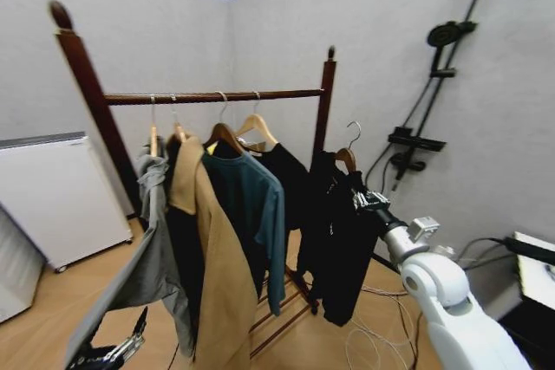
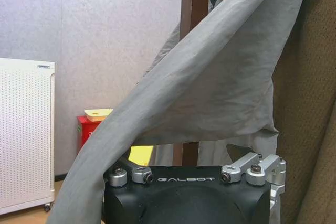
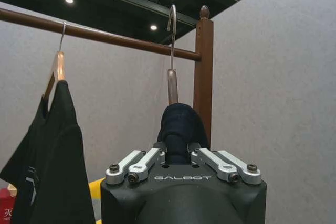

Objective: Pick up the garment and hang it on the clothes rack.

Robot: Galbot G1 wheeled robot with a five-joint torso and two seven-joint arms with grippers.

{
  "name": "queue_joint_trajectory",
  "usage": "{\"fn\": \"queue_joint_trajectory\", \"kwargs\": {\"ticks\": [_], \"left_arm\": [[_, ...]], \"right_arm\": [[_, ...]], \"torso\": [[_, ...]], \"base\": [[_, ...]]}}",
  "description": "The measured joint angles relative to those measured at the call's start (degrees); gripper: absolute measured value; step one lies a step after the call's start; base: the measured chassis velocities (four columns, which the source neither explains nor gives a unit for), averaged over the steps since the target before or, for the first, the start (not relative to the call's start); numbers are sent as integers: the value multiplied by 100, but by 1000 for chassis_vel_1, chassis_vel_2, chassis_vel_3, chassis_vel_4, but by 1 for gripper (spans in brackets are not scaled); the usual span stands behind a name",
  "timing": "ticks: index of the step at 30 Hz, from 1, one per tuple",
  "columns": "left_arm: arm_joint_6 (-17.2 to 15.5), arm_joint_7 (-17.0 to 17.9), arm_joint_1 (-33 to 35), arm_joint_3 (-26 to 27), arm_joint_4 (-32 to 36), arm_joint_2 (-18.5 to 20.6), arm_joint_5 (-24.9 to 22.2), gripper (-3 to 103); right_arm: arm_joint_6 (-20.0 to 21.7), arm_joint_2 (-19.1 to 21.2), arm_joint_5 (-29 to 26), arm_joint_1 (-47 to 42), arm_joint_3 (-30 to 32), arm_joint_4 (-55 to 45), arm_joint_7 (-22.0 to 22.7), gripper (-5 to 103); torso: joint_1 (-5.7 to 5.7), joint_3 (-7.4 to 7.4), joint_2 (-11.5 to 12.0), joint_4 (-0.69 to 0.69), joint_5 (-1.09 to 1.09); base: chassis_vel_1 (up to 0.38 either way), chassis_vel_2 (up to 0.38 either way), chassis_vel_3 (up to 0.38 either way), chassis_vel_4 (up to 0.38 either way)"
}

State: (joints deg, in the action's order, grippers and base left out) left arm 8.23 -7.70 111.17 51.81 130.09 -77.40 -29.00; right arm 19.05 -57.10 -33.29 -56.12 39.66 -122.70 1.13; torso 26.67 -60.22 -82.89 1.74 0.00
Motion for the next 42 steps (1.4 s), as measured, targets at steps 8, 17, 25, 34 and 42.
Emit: {"fn": "queue_joint_trajectory", "kwargs": {"ticks": [8, 17, 25, 34, 42], "left_arm": [[0, -2, 0, 0, 0, 0, 0, 100], [0, -2, 0, 0, 0, 0, 0, 100], [0, -3, 0, 0, 0, 0, 0, 100], [0, -2, 0, 0, 0, 0, 0, 100], [0, -4, 0, 0, 0, 0, 0, 100]], "right_arm": [[215, 672, -906, 1012, -298, 235, -85, 16], [-142, 1678, -1811, 2713, -1678, 1641, -1228, 16], [-204, 1223, -1409, 3803, -2718, 2308, -1283, 16], [-72, 755, -1203, 4599, -3399, 3012, -1160, 16], [-162, 445, -861, 4891, -3780, 3676, -1108, 16]], "torso": [[0, 0, 0, 1, 0], [0, 0, 0, 2, 1], [0, 0, 0, 1, -3], [0, 0, 0, 1, 0], [-1, 0, 0, 1, -1]], "base": [[0, 0, 0, 0], [0, 0, 0, 0], [0, 0, 0, 0], [0, 0, 0, 0], [0, 0, 0, 0]]}}
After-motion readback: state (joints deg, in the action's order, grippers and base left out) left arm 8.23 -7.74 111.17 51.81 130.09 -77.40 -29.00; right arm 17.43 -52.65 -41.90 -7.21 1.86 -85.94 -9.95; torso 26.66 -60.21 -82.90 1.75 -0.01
